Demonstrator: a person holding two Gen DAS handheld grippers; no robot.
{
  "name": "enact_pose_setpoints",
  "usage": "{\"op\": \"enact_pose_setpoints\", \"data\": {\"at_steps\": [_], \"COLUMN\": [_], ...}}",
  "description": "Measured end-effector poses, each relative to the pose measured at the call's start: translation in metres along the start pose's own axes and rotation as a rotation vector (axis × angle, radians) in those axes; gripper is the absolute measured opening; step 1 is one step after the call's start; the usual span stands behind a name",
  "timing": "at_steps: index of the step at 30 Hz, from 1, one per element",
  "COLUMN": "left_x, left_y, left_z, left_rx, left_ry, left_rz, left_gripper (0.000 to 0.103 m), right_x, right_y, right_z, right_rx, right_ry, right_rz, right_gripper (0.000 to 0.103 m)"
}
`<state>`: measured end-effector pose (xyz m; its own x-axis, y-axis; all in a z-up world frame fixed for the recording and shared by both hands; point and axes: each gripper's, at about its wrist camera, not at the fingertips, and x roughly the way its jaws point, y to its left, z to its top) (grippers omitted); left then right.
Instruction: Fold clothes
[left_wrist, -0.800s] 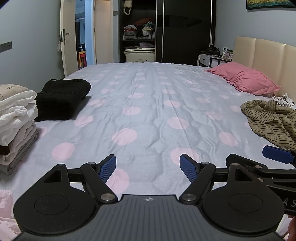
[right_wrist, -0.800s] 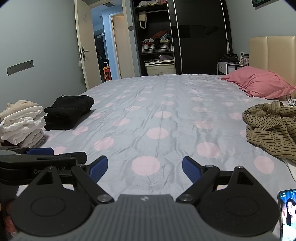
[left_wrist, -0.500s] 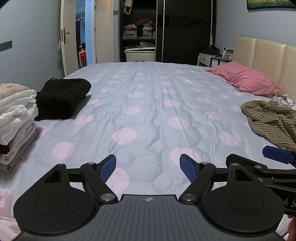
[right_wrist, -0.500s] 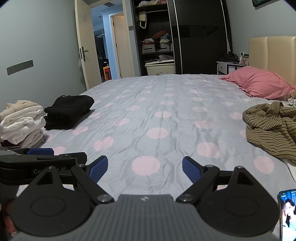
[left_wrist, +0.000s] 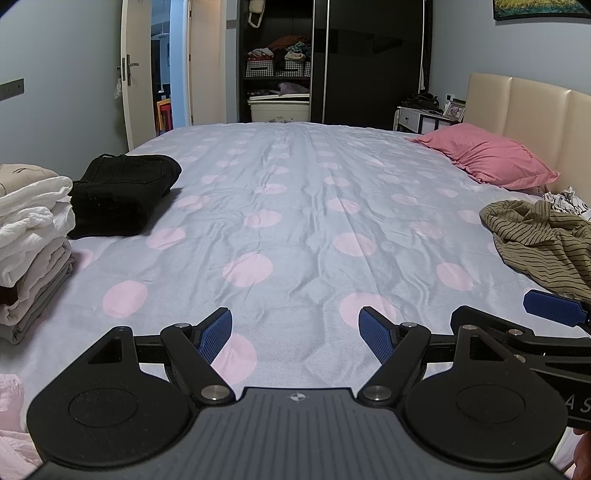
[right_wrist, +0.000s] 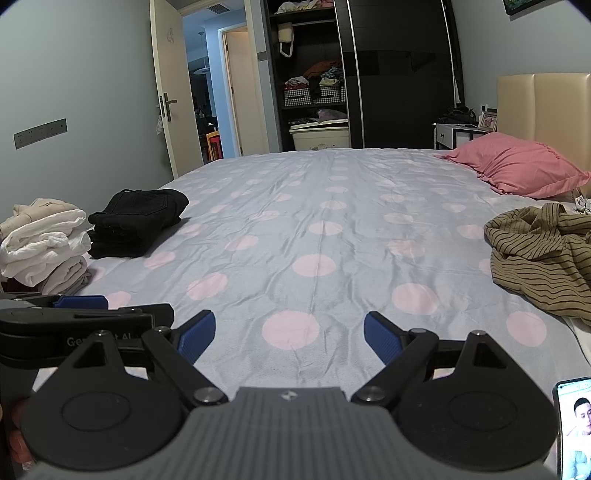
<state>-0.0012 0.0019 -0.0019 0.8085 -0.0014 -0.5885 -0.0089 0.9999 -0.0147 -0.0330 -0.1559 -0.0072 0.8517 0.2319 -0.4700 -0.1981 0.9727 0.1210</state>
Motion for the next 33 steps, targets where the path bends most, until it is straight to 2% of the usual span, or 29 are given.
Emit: {"op": "enact_pose_setpoints", "data": {"at_steps": [33], "left_x": [0.0019], "left_y": [0.0001], "left_z": [-0.0021], "left_rx": [0.01], "left_ry": [0.012], "left_rz": [0.002], "left_gripper": [0.075], "right_x": [0.0014], "right_y": [0.0007], "right_z": [0.0025], "right_rx": [-0.006], "right_ry": [0.028], "right_rz": [-0.005], "right_gripper": [0.089]}}
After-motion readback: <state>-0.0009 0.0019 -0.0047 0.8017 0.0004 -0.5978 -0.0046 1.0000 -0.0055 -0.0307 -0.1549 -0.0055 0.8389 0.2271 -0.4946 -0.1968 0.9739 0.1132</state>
